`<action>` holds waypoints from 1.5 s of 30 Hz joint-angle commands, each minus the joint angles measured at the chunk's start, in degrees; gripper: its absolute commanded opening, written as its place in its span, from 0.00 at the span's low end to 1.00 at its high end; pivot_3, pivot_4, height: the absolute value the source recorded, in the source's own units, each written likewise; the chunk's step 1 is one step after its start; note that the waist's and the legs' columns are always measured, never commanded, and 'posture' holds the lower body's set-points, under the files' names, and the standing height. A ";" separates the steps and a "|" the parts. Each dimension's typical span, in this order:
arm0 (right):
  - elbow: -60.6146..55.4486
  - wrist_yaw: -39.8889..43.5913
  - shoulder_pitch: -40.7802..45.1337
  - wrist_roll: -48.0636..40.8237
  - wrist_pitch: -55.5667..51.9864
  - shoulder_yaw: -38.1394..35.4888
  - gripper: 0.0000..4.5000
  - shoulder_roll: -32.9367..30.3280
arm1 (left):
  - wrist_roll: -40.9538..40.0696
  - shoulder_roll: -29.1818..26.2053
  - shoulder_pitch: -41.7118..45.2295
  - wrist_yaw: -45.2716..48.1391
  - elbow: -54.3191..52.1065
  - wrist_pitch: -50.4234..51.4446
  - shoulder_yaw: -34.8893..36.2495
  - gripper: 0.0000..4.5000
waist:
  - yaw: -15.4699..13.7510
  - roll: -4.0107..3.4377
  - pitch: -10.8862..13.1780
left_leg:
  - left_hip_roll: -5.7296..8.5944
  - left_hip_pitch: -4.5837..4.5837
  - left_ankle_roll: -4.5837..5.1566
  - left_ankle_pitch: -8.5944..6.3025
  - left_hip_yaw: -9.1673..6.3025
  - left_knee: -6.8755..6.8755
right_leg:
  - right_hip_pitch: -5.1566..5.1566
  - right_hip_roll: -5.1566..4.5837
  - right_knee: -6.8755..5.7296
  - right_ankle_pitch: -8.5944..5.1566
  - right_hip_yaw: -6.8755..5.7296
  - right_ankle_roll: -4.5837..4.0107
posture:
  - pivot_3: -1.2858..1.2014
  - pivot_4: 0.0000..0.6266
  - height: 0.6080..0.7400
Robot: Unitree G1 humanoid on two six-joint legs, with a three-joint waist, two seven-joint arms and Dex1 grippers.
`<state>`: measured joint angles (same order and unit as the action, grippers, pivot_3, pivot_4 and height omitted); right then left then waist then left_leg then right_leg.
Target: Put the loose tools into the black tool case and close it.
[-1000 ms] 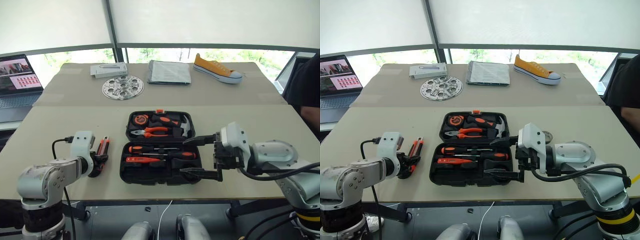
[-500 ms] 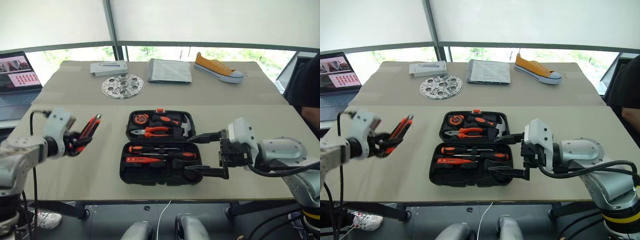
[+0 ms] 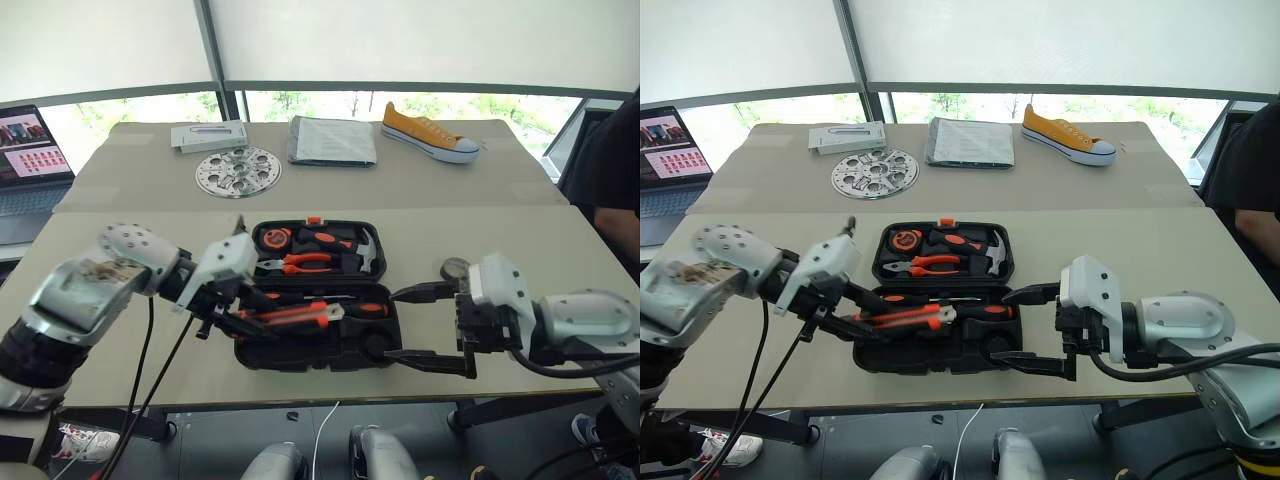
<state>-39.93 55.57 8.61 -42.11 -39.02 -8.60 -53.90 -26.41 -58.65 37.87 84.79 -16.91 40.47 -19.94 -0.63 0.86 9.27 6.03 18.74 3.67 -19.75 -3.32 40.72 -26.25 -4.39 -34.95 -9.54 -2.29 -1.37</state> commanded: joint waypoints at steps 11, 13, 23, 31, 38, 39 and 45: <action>-5.75 -6.62 -4.86 -3.21 -0.55 -5.08 1.00 -0.02 | 8.53 6.89 1.90 0.00 3.82 -0.44 -7.78 0.36 | -0.19 0.07 0.04 | 0.01 0.16 0.18 -0.06 -0.01 0.15 | -0.07 0.01 0.03 0.03 -0.02 0.05 | 0.52 0.24 1.00; -5.84 -6.94 -4.96 -3.19 -0.42 -4.93 1.00 -0.01 | 9.63 7.85 2.33 -0.58 4.86 -0.71 -8.02 0.36 | -0.19 0.07 0.04 | 0.01 0.16 0.17 -0.06 -0.01 0.15 | -0.07 0.01 0.02 0.03 -0.01 0.05 | 0.52 0.24 1.00; -6.03 -7.80 -5.66 -2.46 0.26 -3.86 1.00 0.48 | 7.24 9.67 4.35 0.53 5.37 0.31 -3.25 0.99 | -0.19 0.09 0.05 | 0.01 0.19 0.18 -0.06 -0.01 0.18 | -0.08 0.01 0.01 0.03 -0.02 0.06 | 0.52 0.24 1.00; -5.34 -7.55 -5.55 -1.68 0.87 -3.47 1.00 0.61 | 5.40 7.06 3.69 2.17 6.90 -1.84 1.54 0.88 | -0.12 0.09 0.05 | 0.01 0.17 0.18 -0.06 -0.01 0.19 | -0.08 0.02 0.00 0.02 -0.02 0.06 | 0.52 0.24 1.00; -4.80 -7.07 -5.43 -1.12 1.34 -3.16 1.00 0.63 | 7.30 -1.37 1.39 7.71 9.70 -13.18 -0.98 0.34 | -0.05 0.08 0.05 | 0.00 0.16 0.17 -0.06 -0.01 0.17 | -0.12 0.04 0.00 0.02 -0.03 0.04 | 0.52 0.24 1.00; -4.80 -7.11 -5.37 -1.05 1.35 -3.02 1.00 0.71 | 7.70 -1.65 1.14 7.71 9.94 -14.25 -1.35 0.25 | -0.16 0.08 0.05 | 0.01 0.16 0.17 -0.06 -0.01 0.17 | -0.11 0.02 0.00 0.02 -0.02 0.04 | 0.52 0.24 1.00; -4.96 -7.41 -5.26 -0.73 1.31 -2.23 1.00 1.19 | 10.37 -0.11 -0.92 7.15 8.71 -16.55 -2.39 0.01 | -0.46 0.09 0.05 | 0.02 0.19 0.21 -0.07 -0.01 0.20 | -0.08 0.01 0.03 0.04 -0.02 0.08 | 0.52 0.24 1.00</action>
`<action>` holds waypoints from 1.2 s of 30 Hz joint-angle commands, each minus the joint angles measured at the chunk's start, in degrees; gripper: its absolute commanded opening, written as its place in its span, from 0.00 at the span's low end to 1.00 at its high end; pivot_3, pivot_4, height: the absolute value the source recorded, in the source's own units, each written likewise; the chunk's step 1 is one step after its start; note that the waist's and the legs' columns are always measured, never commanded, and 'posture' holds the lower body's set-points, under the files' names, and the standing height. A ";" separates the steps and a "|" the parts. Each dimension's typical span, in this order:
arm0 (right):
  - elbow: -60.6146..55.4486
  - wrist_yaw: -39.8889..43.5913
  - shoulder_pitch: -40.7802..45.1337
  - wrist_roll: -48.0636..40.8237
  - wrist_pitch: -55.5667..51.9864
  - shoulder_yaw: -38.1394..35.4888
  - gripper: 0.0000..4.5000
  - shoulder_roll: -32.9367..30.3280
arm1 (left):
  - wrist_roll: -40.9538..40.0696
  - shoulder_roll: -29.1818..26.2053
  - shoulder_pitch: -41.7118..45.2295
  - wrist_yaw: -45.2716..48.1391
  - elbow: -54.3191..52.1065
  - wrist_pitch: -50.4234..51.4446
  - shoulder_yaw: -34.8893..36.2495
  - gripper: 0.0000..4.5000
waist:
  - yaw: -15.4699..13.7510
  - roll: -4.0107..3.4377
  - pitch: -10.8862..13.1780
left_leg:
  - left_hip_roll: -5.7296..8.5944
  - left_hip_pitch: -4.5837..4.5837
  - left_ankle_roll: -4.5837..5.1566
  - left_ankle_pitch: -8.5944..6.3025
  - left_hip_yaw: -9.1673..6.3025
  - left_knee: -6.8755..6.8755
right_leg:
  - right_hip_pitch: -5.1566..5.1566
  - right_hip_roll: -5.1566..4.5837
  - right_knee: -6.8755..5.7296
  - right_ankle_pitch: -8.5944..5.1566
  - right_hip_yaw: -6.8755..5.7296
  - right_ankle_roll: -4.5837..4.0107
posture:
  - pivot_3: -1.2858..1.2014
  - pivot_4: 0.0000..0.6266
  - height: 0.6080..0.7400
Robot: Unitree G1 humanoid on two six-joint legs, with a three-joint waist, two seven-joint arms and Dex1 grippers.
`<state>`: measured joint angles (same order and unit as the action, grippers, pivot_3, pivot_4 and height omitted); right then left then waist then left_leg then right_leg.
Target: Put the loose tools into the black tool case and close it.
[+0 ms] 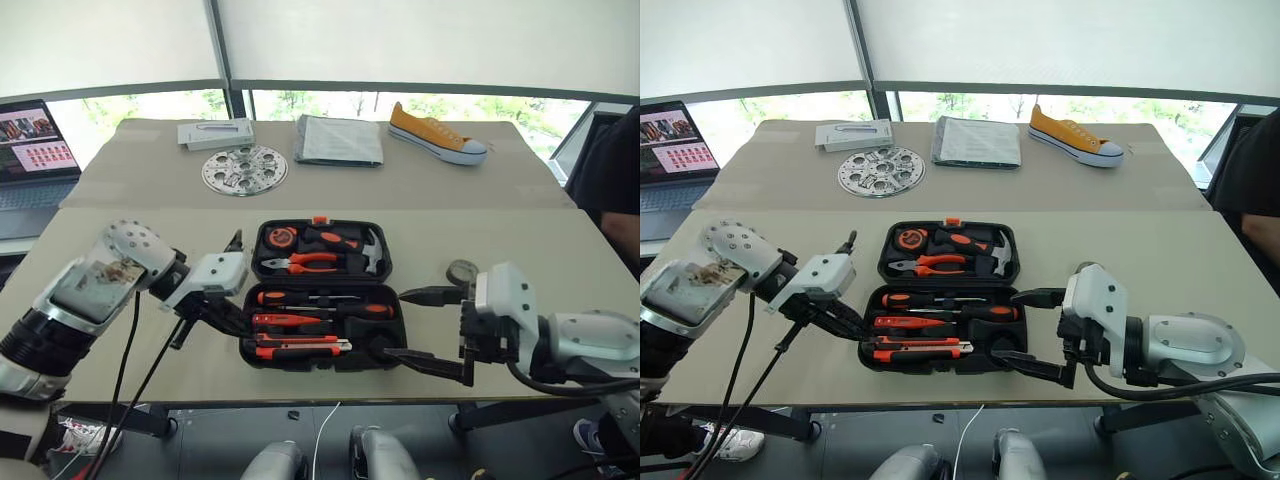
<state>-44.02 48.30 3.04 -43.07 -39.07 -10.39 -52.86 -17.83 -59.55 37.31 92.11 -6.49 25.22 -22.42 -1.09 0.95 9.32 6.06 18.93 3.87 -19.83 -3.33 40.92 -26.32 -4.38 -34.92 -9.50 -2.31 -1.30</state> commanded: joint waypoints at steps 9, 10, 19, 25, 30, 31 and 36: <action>-0.83 -0.50 0.45 -0.31 0.83 -0.81 1.00 0.25 | 9.76 4.62 -1.87 -2.62 0.14 -7.02 -2.38 0.01 | 0.12 0.00 0.00 | -0.02 -0.01 0.01 0.00 0.00 0.00 | 0.00 0.01 -0.01 0.00 0.01 0.00 | 0.52 0.24 1.00; -0.83 -0.52 0.46 -0.34 0.83 -0.82 1.00 0.25 | 9.92 4.77 -1.94 -2.49 0.20 -7.06 -2.22 0.01 | 0.13 0.00 0.00 | -0.02 -0.01 0.01 0.00 0.00 -0.01 | 0.00 0.01 -0.01 0.00 0.01 0.00 | 0.52 0.24 1.00; -0.68 -0.59 0.40 -0.30 0.94 -0.86 1.00 0.29 | 4.90 6.47 3.00 0.09 1.53 -1.64 1.37 0.01 | 0.09 0.01 0.01 | -0.02 0.00 0.02 -0.01 0.00 0.01 | 0.00 0.02 -0.02 0.00 -0.01 0.00 | 0.52 0.24 1.00; -0.40 -0.24 0.49 -0.15 1.07 -0.55 1.00 0.21 | -0.03 8.10 7.75 0.39 1.51 -0.34 -0.69 0.01 | 0.23 0.02 0.01 | 0.00 0.04 0.07 -0.03 -0.01 0.09 | -0.01 0.02 -0.02 0.01 -0.02 0.03 | 0.52 0.24 1.00; -0.39 -0.42 1.02 -0.05 0.93 -0.13 1.00 0.26 | 6.28 11.23 6.99 0.39 3.94 -8.05 -5.87 0.01 | 0.30 0.02 0.01 | -0.01 0.05 0.06 -0.03 -0.01 0.11 | -0.01 0.02 -0.03 0.01 -0.01 0.02 | 0.52 0.24 1.00; -0.49 -0.46 0.99 -0.15 0.85 -0.24 1.00 0.20 | 7.27 11.82 6.83 0.38 4.45 -9.28 -6.79 0.01 | 0.31 0.02 0.01 | -0.01 0.05 0.06 -0.03 0.00 0.12 | -0.01 0.02 -0.03 0.02 0.00 0.02 | 0.52 0.24 1.00; -1.08 -0.70 0.17 -0.44 0.51 -1.01 1.00 -0.08 | 12.37 14.84 5.92 -0.19 6.51 -13.79 -9.33 0.01 | 0.21 0.03 0.01 | -0.01 0.06 0.07 -0.03 0.00 0.12 | -0.01 0.01 -0.03 0.02 0.00 0.02 | 0.52 0.24 1.00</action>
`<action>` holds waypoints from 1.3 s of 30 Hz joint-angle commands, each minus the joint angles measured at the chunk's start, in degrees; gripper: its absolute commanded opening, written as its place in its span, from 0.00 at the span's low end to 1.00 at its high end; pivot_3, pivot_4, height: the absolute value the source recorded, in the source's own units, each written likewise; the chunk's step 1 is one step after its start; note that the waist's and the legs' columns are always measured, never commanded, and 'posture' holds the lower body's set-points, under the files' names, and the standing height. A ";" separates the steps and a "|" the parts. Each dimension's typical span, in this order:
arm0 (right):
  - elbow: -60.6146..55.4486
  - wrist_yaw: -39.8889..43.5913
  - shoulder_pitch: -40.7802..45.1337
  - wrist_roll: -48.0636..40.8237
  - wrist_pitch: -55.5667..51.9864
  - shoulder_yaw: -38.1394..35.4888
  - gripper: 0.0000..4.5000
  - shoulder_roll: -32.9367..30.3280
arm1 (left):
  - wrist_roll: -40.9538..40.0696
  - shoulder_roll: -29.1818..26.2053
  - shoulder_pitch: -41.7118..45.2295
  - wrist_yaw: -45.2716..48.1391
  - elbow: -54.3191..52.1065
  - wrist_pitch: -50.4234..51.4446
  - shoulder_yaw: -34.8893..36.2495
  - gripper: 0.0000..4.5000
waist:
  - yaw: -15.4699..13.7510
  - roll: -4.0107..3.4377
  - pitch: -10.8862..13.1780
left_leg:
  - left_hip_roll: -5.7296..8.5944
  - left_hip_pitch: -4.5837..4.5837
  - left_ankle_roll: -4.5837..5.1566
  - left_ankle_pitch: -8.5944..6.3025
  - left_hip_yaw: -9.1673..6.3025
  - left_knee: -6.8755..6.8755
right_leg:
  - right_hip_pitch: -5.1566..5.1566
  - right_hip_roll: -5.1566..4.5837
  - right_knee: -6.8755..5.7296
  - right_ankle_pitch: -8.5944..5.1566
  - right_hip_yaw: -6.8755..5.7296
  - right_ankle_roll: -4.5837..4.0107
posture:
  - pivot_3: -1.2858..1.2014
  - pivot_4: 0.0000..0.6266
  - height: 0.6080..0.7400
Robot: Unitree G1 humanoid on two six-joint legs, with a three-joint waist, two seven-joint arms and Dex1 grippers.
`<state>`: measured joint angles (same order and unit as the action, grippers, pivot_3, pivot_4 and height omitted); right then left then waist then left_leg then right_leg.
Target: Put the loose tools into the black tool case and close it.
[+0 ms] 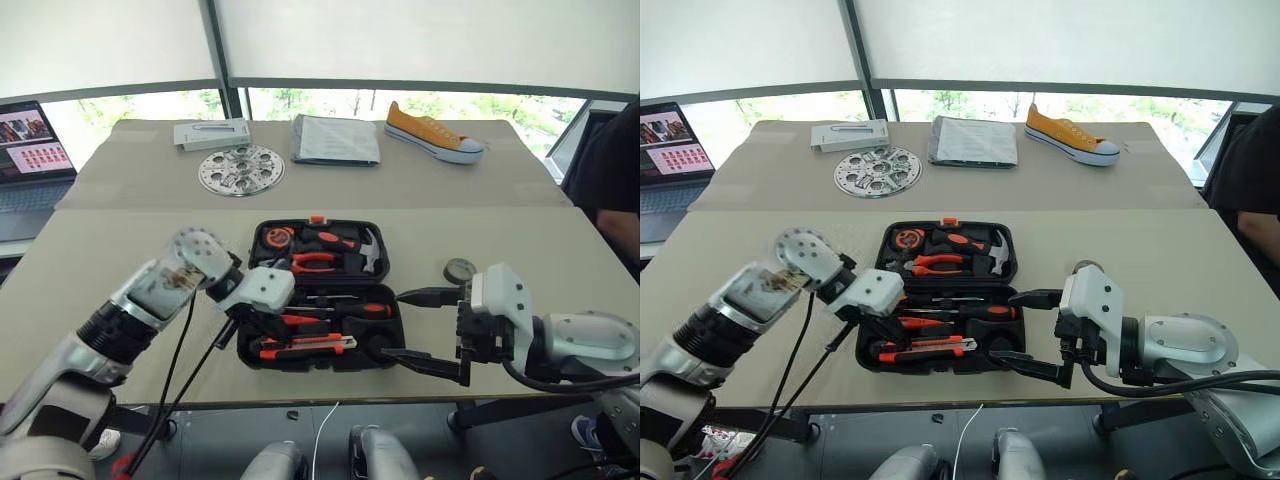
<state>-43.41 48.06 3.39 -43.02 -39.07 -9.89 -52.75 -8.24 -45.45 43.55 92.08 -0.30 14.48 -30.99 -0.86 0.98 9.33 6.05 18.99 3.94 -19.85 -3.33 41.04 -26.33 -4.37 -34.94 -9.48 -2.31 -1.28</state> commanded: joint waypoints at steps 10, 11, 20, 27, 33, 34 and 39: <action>-3.26 -1.29 -3.01 -0.71 0.47 -2.37 1.00 -0.31 | 9.35 3.13 -3.95 -2.55 2.89 -9.11 -2.14 0.01 | -1.10 -0.16 -0.30 | 0.00 -0.21 0.08 -0.05 0.00 0.00 | 0.24 -0.03 0.02 0.00 0.04 0.07 | 0.52 0.24 1.00; -3.24 -1.23 -3.15 -0.65 0.55 -2.43 1.00 -0.33 | 9.28 3.26 -4.06 -2.62 2.85 -9.25 -1.89 0.01 | -1.26 -0.19 -0.32 | 0.00 -0.24 0.09 -0.05 0.00 0.00 | 0.26 -0.02 0.01 0.00 0.05 0.09 | 0.52 0.24 1.00; -2.56 -1.44 -1.67 -0.45 0.41 -1.27 1.00 -0.09 | 4.51 5.82 -2.35 -2.08 2.08 -4.21 2.58 0.01 | -1.68 -0.19 -0.32 | 0.03 -0.25 0.10 -0.05 0.01 0.02 | 0.28 -0.02 0.00 0.02 0.05 0.15 | 0.52 0.24 1.00; -2.04 -0.99 -1.44 -0.39 0.52 -1.44 1.00 -0.27 | -3.05 2.85 -0.93 0.42 -2.45 1.48 4.17 0.01 | -1.16 -0.13 -0.29 | 0.00 0.01 0.11 -0.05 0.01 0.09 | 0.01 0.04 0.00 0.02 0.02 0.13 | 0.52 0.24 1.00; -2.13 -1.51 -0.92 -0.40 0.36 -0.89 1.00 0.04 | 1.81 2.14 -2.83 0.30 -2.41 -3.03 0.39 0.01 | -0.75 -0.14 -0.29 | 0.02 0.00 0.10 -0.05 0.01 0.15 | 0.05 0.01 0.02 0.03 0.03 0.12 | 0.52 0.24 1.00; -2.18 -1.59 -0.92 -0.46 0.32 -0.91 1.00 0.07 | 3.11 2.33 -3.10 -0.03 -1.95 -4.22 -0.23 0.01 | -0.77 -0.13 -0.29 | 0.01 0.00 0.10 -0.05 0.01 0.16 | 0.07 0.01 0.02 0.03 0.04 0.13 | 0.52 0.24 1.00; -2.48 -1.79 -1.56 -0.56 0.24 -1.21 1.00 0.13 | 8.69 3.77 -4.35 -2.58 1.24 -9.59 -2.43 0.01 | -1.24 -0.16 -0.31 | 0.02 -0.07 0.12 -0.06 0.01 0.14 | 0.15 -0.01 0.05 0.03 0.06 0.14 | 0.52 0.24 1.00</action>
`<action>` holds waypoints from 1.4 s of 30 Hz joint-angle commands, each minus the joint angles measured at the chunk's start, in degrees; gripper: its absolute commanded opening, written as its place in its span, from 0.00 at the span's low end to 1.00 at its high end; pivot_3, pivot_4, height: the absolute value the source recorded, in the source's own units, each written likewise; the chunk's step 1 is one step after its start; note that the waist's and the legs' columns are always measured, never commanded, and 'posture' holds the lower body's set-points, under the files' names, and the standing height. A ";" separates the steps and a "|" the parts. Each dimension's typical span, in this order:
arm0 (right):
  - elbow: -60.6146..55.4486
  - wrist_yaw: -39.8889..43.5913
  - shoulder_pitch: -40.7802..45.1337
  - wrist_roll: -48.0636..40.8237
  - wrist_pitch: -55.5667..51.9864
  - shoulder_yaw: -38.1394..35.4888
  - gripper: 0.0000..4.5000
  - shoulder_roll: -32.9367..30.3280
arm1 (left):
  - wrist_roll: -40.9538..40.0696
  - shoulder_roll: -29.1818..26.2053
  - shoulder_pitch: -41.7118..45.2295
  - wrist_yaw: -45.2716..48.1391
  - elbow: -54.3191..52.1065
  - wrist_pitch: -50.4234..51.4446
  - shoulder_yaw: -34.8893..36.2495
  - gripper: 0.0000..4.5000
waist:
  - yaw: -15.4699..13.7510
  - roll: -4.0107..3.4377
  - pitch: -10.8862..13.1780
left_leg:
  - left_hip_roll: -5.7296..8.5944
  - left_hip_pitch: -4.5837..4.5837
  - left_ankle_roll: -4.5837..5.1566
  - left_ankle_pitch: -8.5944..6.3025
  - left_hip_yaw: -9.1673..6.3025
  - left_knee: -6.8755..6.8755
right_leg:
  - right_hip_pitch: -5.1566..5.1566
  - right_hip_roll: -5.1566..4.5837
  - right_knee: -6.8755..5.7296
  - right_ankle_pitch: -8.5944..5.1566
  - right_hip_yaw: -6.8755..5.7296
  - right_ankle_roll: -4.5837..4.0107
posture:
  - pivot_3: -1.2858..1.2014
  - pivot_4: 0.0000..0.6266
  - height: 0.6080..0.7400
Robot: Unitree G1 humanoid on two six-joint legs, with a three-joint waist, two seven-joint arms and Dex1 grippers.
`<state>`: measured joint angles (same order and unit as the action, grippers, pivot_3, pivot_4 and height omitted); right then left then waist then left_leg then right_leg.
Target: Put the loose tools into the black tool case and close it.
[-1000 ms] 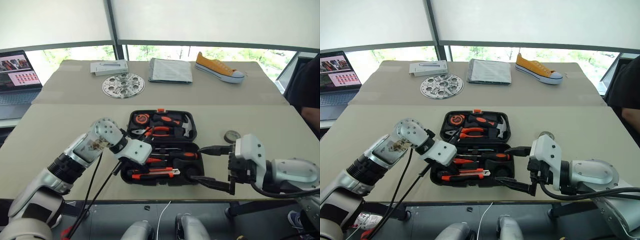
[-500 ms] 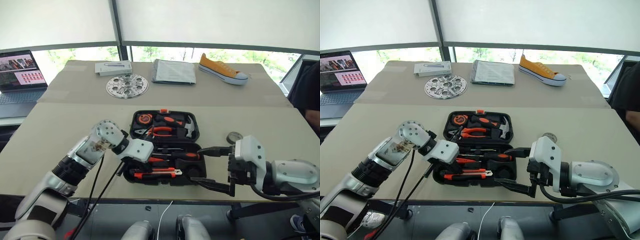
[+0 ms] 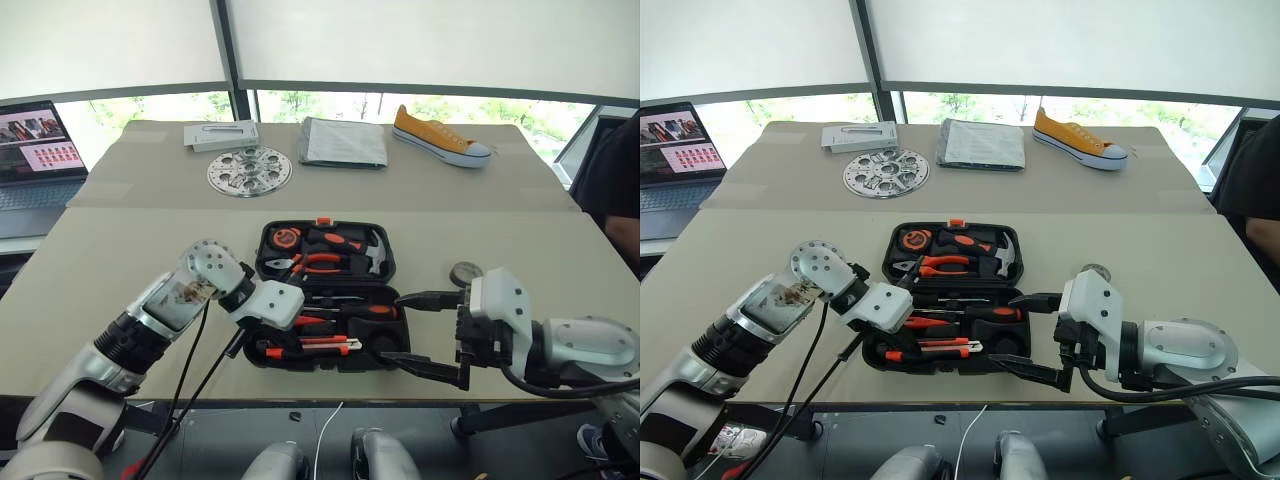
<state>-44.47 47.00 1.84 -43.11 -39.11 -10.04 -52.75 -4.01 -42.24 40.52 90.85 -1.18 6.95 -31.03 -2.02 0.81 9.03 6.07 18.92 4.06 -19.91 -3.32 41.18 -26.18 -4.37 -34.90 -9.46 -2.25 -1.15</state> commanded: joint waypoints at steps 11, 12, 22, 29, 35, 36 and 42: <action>-0.29 -0.19 -2.18 -0.57 0.01 -3.24 1.00 -0.95 | -6.26 0.52 -1.06 -0.63 -1.13 11.23 7.05 0.06 | -0.41 -0.04 -0.03 | 0.00 0.01 0.06 -0.03 0.00 0.11 | 0.07 0.01 -0.04 0.05 0.01 0.12 | 0.52 0.24 1.00; 0.20 0.12 -2.83 -0.69 -0.18 -4.34 1.00 -1.34 | -9.07 0.29 -1.34 -0.76 -2.26 14.15 9.29 0.12 | -0.32 -0.03 -0.02 | -0.01 0.07 0.07 -0.03 0.00 0.12 | -0.01 0.03 -0.07 0.05 0.00 0.12 | 0.52 0.24 1.00; 17.69 4.45 -5.18 7.67 3.12 -9.67 1.00 -7.27 | -29.84 -0.99 -7.15 -14.10 -9.28 33.34 35.48 0.83 | 0.29 0.01 0.02 | 0.00 0.14 0.06 -0.03 0.01 0.14 | -0.12 0.06 -0.01 0.06 -0.02 0.09 | 0.52 0.24 1.00; 40.27 4.47 13.90 21.78 9.10 6.05 1.00 -5.03 | -34.28 -1.54 -12.18 -19.73 -16.27 35.70 39.41 0.99 | 1.50 0.01 0.03 | 0.00 0.02 -0.02 0.00 0.05 0.07 | -0.07 0.03 -0.03 0.06 0.03 0.08 | 0.52 0.24 1.00; 57.60 6.51 26.76 31.94 15.10 16.25 1.00 0.52 | -34.91 -4.02 -14.05 -19.56 -19.03 34.53 38.20 0.99 | 1.63 -0.01 0.06 | -0.01 0.01 -0.09 0.04 0.12 -0.08 | -0.16 0.02 -0.05 0.03 0.03 -0.05 | 0.52 0.24 1.00; 59.79 6.81 28.13 32.91 16.00 17.03 1.00 1.42 | -34.99 -4.50 -14.31 -19.37 -19.19 34.27 38.12 0.99 | 1.57 -0.02 0.07 | 0.00 0.02 -0.10 0.05 0.12 -0.10 | -0.17 0.00 -0.04 0.03 0.03 -0.06 | 0.52 0.24 1.00; 71.29 6.94 34.54 37.75 19.55 19.85 0.89 5.97 | -35.28 -6.24 -15.50 -19.43 -20.13 33.52 38.21 1.00 | 1.66 -0.04 0.07 | 0.01 0.01 -0.11 0.05 0.12 -0.11 | -0.16 -0.01 -0.02 0.03 0.02 -0.06 | 0.52 0.24 1.00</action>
<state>24.68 54.23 35.35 -7.25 -21.31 9.87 -46.87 -38.37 -47.46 25.02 71.36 -19.52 41.38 6.51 -0.36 0.77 9.10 6.07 18.92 3.96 -19.86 -3.20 41.08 -26.34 -4.38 -34.94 -9.42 -2.23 -1.21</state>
